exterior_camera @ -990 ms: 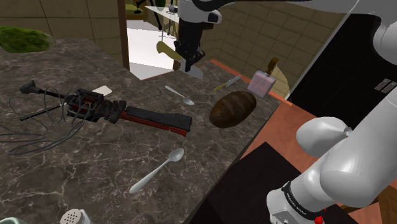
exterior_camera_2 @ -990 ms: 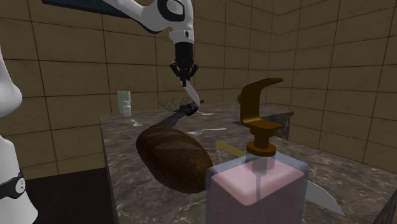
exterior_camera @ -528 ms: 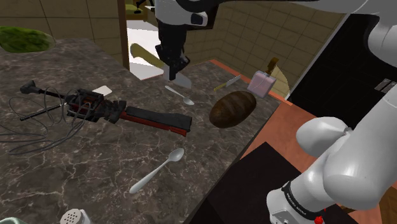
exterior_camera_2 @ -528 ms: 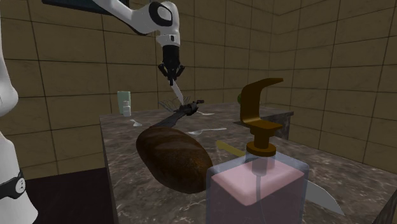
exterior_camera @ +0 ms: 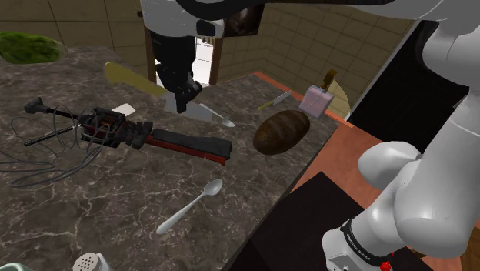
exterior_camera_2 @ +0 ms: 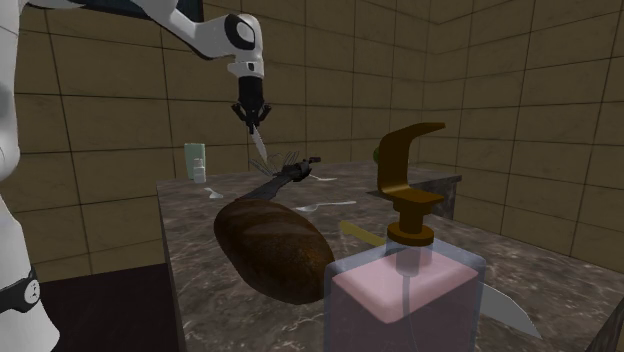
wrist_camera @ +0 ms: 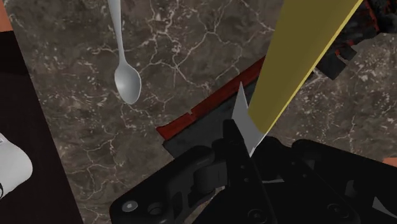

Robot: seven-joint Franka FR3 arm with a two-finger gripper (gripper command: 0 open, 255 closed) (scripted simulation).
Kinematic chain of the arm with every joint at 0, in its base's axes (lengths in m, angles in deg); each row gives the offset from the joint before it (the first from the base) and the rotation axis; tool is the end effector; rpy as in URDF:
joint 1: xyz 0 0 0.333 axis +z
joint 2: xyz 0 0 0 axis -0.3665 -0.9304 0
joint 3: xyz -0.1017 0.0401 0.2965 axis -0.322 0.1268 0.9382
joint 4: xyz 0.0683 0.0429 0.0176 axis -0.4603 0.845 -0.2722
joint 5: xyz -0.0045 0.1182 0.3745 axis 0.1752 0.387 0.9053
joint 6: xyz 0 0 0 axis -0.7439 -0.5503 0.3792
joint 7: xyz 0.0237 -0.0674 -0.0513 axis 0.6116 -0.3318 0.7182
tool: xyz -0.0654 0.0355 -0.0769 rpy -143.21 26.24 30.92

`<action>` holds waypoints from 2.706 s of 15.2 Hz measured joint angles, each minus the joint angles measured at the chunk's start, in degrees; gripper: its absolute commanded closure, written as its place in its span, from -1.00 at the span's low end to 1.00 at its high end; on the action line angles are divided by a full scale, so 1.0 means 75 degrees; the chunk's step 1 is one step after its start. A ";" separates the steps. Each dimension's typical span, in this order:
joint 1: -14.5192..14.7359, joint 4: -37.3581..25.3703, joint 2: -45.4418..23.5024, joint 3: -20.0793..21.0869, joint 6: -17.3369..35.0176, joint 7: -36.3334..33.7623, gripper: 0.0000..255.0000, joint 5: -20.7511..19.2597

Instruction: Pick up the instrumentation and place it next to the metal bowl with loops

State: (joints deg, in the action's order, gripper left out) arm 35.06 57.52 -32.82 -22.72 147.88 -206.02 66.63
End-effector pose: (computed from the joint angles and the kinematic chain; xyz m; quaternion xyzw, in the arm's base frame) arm 0.4803 0.3843 0.5190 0.7734 -0.6318 0.0306 0.0414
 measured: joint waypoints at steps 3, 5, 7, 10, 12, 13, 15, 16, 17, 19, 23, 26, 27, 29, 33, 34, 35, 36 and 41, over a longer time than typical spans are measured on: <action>0.0443 -0.0434 -0.0354 0.0187 -0.0190 -0.0590 1.00 -0.0165; 0.0723 -0.0749 -0.0581 0.0285 -0.0343 -0.0926 1.00 -0.0268; 0.1062 -0.1195 -0.0944 0.0358 -0.0506 -0.1279 1.00 -0.0441; 0.1624 -0.1912 -0.1475 0.0446 -0.0803 -0.1799 1.00 -0.0684; 0.1766 -0.2001 -0.1634 0.0454 -0.0767 -0.1946 1.00 -0.0755; 0.1763 -0.1906 -0.1636 0.0455 -0.0674 -0.1972 1.00 -0.0759; 0.1747 -0.1708 -0.1642 0.0451 -0.0477 -0.2013 1.00 -0.0764; 0.1732 -0.1597 -0.1641 0.0448 -0.0372 -0.2026 1.00 -0.0766; 0.1718 -0.1493 -0.1638 0.0446 -0.0274 -0.2041 1.00 -0.0768; 0.1675 -0.1261 -0.1623 0.0439 -0.0059 -0.2053 1.00 -0.0769; 0.1651 -0.0946 -0.1690 0.0415 0.0308 -0.2106 1.00 -0.0814; 0.1604 -0.0618 -0.1680 0.0404 0.0619 -0.2143 1.00 -0.0827; 0.1599 -0.0539 -0.1701 0.0396 0.0715 -0.2157 1.00 -0.0841; 0.1595 -0.0429 -0.1751 0.0379 0.0867 -0.2180 1.00 -0.0874; 0.1590 -0.0126 -0.1812 0.0365 0.1266 -0.2253 1.00 -0.0932; 0.1595 -0.0096 -0.1838 0.0360 0.1331 -0.2263 1.00 -0.0950; 0.1586 -0.0002 -0.1854 0.0354 0.1447 -0.2277 1.00 -0.0967; 0.1605 0.0033 -0.1895 0.0347 0.1512 -0.2311 1.00 -0.0992; 0.1590 0.0332 -0.2087 0.0261 0.1908 -0.2390 1.00 -0.1114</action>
State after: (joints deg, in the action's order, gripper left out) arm 46.99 60.01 -48.47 -20.76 162.19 -223.94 58.28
